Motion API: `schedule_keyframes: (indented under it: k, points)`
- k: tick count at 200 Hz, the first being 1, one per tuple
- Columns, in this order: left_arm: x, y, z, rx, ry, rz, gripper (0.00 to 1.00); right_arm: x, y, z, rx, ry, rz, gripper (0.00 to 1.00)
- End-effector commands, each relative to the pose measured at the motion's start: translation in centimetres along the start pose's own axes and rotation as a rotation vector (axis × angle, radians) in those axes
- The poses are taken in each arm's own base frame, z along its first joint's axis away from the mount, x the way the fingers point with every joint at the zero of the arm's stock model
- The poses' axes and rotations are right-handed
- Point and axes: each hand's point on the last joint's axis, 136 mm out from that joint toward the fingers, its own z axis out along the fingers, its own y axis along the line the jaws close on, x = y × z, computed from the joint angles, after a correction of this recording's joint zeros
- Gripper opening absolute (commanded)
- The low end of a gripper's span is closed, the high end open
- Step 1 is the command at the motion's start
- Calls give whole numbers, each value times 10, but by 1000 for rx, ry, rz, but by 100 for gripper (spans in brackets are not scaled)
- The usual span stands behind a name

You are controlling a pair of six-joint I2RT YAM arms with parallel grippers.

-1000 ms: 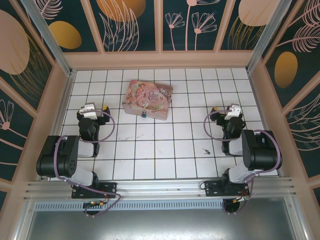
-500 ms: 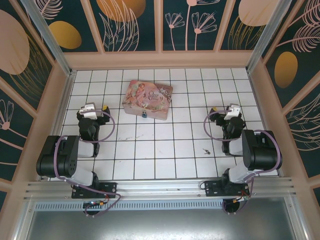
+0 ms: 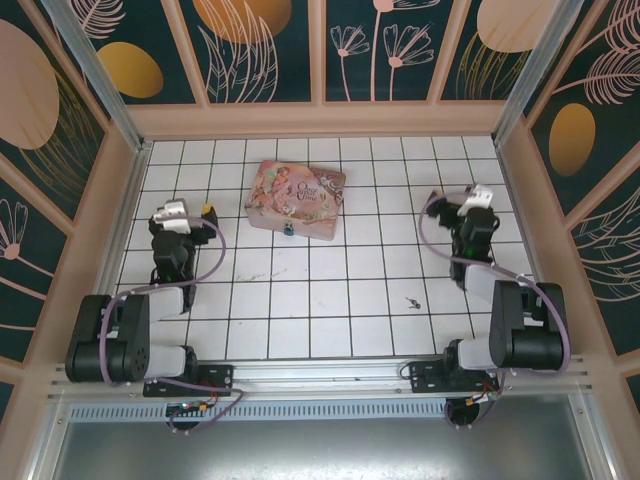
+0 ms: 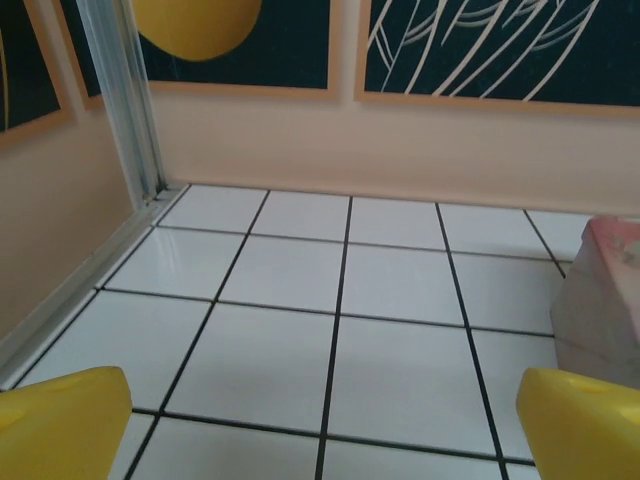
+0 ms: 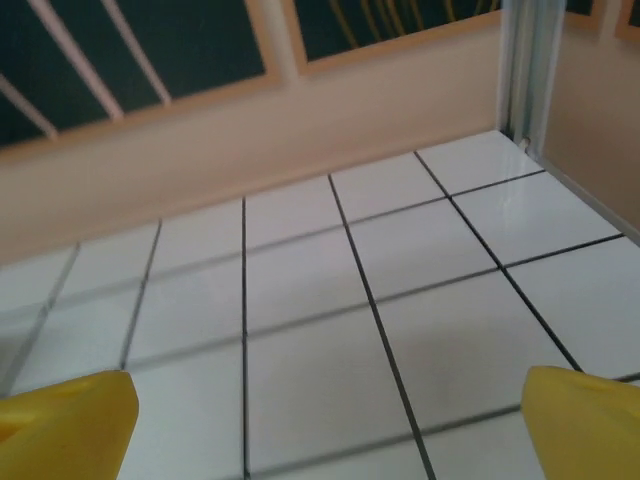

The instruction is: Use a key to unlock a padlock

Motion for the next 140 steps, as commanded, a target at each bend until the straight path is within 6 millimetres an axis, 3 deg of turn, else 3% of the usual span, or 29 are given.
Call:
schedule_keyframes:
  k: [1, 11, 31, 70, 93, 99, 103, 111, 140]
  points:
    - [-13, 5, 11, -42, 71, -47, 99, 3, -29, 5, 222, 163, 262, 99]
    - [-20, 6, 19, -61, 121, -68, 99, 4, -24, 12, 220, 220, 294, 99]
    - [-27, 2, 31, -66, 214, -111, 99, 6, 8, 16, 61, 283, 329, 99]
    - [-45, -34, 54, 101, 296, -196, 99, 18, 65, 6, -140, 400, 374, 89]
    - [-41, -55, 71, 183, 377, -285, 99, 26, 103, 5, -231, 489, 389, 86]
    - [-32, -58, 74, 193, 409, -311, 99, 28, 114, 4, -251, 508, 394, 86]
    - [-41, -62, 79, 210, 399, -329, 99, 29, 122, 5, -264, 519, 396, 86]
    - [-38, -69, 83, 242, 419, -360, 99, 32, 134, 5, -288, 541, 397, 85]
    - [-20, -89, 100, 316, 507, -457, 98, 45, 179, 11, -373, 623, 426, 85]
